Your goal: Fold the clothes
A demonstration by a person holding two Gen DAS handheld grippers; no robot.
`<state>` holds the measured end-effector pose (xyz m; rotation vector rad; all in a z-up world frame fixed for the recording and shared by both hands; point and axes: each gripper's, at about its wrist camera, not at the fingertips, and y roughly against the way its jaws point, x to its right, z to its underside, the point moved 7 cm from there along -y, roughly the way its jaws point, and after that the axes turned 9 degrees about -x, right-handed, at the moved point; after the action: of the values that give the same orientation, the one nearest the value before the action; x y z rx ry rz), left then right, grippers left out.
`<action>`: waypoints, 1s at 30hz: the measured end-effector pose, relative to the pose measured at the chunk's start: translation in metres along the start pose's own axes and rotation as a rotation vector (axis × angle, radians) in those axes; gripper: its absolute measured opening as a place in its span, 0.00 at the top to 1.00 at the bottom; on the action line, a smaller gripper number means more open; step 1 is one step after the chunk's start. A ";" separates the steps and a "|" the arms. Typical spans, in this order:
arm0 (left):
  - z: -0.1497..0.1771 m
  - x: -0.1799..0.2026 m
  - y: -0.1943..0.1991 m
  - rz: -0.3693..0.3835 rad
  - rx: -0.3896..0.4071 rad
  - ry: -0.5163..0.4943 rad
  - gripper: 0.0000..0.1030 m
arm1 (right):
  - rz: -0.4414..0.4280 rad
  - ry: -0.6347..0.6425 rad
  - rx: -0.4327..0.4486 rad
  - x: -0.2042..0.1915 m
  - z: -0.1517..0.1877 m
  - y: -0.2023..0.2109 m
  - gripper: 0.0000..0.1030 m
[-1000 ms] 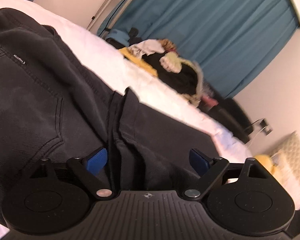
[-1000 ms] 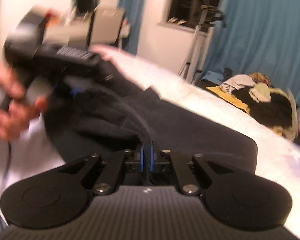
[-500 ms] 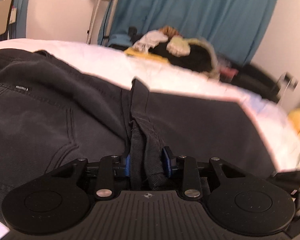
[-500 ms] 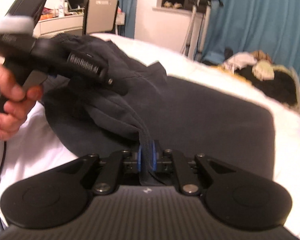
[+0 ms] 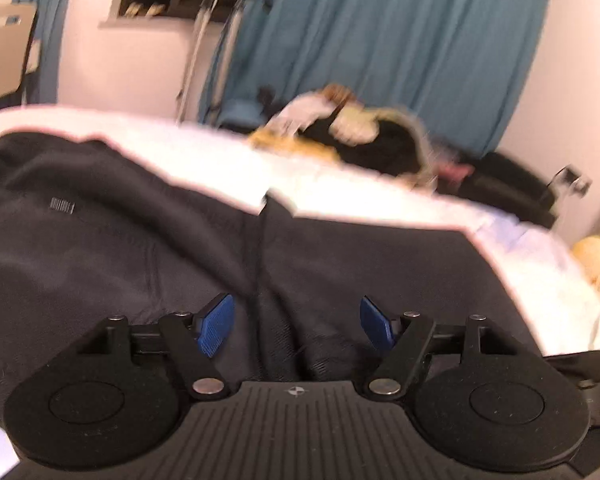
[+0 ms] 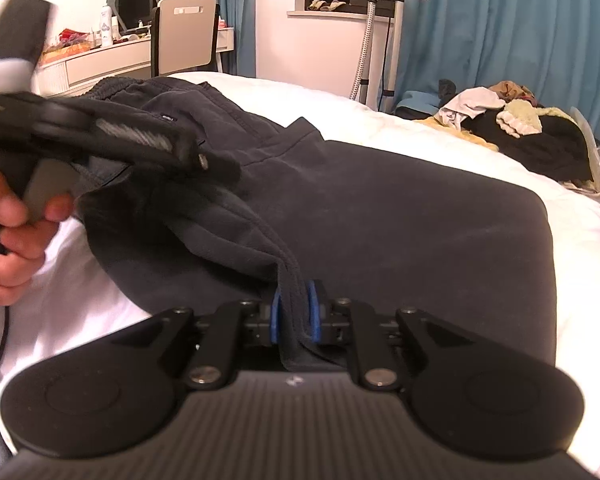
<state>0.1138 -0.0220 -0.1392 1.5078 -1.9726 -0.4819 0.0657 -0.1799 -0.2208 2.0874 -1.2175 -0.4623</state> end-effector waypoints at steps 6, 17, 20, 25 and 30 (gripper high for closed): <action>0.003 -0.004 -0.018 -0.082 -0.043 -0.035 0.29 | -0.015 -0.024 0.002 0.001 0.000 0.000 0.82; 0.011 -0.015 -0.033 -0.107 -0.099 -0.025 0.29 | -0.059 -0.322 0.206 0.058 -0.019 0.059 0.46; 0.011 -0.015 -0.035 -0.109 -0.097 -0.026 0.29 | 0.070 -0.485 0.229 0.102 -0.008 0.063 0.11; 0.012 -0.014 -0.037 -0.114 -0.095 -0.031 0.29 | 0.111 -0.791 0.174 0.163 0.028 0.042 0.11; 0.012 -0.015 -0.035 -0.112 -0.094 -0.031 0.29 | -0.083 -0.922 0.103 0.166 0.048 0.010 0.13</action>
<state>0.1344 -0.0186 -0.1740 1.5660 -1.8684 -0.6405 0.1141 -0.3447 -0.2435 2.0508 -1.6567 -1.5403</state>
